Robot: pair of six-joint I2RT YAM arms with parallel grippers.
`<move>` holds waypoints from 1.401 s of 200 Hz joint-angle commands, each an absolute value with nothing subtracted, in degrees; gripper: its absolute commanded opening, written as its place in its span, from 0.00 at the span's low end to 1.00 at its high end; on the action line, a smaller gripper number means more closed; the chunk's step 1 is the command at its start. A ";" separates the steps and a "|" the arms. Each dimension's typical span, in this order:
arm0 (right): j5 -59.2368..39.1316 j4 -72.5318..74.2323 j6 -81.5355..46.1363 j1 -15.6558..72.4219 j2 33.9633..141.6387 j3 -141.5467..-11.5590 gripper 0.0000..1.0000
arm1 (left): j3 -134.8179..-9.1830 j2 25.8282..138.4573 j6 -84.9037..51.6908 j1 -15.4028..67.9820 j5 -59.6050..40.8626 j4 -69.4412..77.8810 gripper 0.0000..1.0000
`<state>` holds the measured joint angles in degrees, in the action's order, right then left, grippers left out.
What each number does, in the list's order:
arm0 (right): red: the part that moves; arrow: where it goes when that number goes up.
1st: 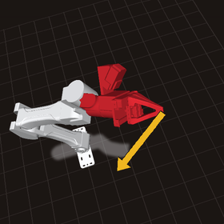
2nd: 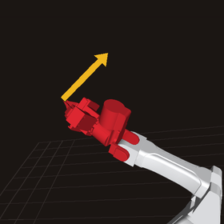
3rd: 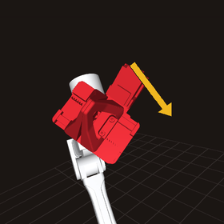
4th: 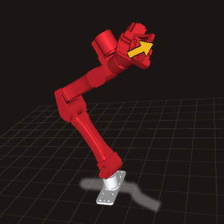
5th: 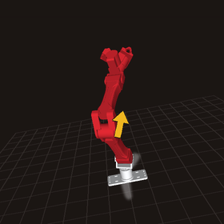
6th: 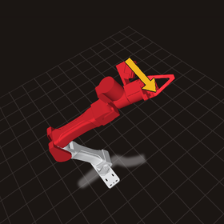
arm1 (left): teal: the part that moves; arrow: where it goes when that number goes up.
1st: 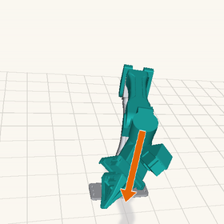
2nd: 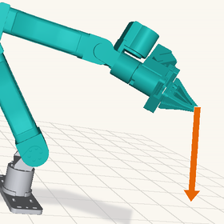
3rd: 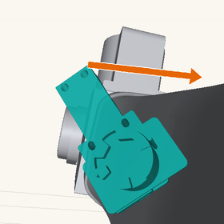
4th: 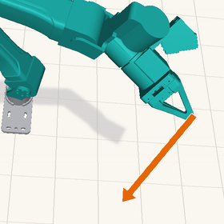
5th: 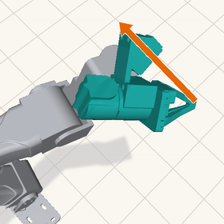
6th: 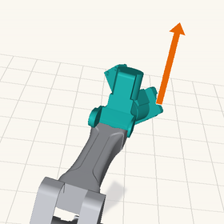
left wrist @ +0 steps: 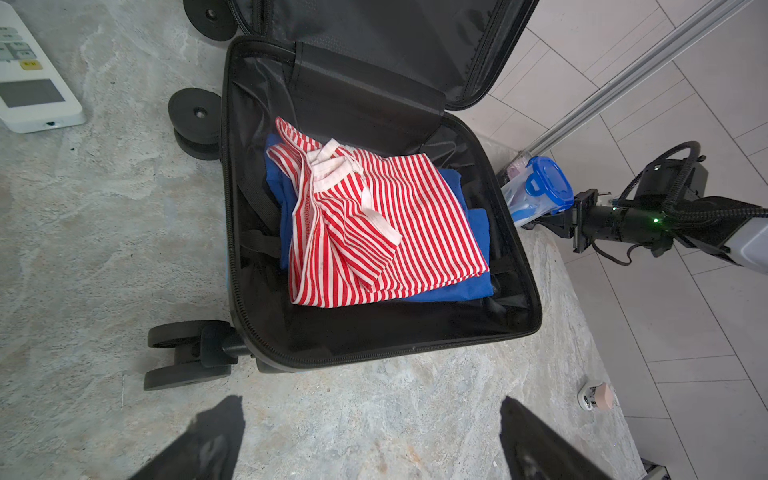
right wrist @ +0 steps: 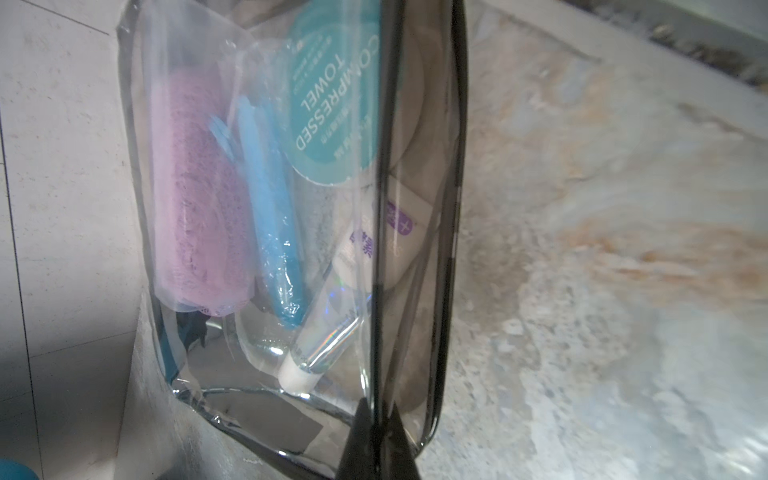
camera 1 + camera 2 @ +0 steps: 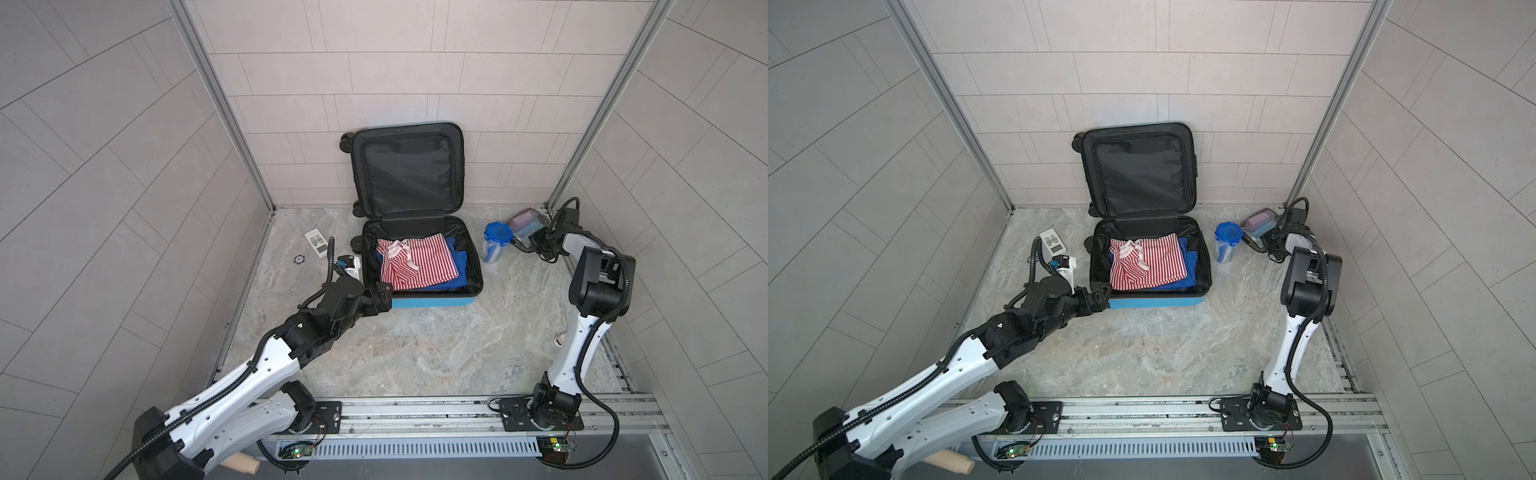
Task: Pack the luggage
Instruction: 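Grasp the clear toiletry pouch with the right gripper and drag it toward the robot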
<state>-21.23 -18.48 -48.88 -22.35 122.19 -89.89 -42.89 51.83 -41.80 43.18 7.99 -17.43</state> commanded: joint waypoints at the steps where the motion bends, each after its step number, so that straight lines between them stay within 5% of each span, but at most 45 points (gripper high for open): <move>1: -20.13 -19.96 -47.26 -23.13 118.15 -88.30 0.00 | -45.14 52.88 -40.25 42.98 7.31 -16.88 1.00; 129: -14.41 -25.52 -46.81 -23.37 96.14 -63.82 0.00 | -52.54 60.40 -37.92 43.00 0.79 -15.58 1.00; 280: -19.60 -37.37 -39.90 -16.05 69.14 -39.91 0.00 | -55.27 67.22 -38.51 48.84 -0.26 -11.01 0.93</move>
<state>-18.33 -32.82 -42.76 -17.30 70.19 -41.65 -53.17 66.39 -38.57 48.12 -0.47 -13.37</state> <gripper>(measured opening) 0.054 0.929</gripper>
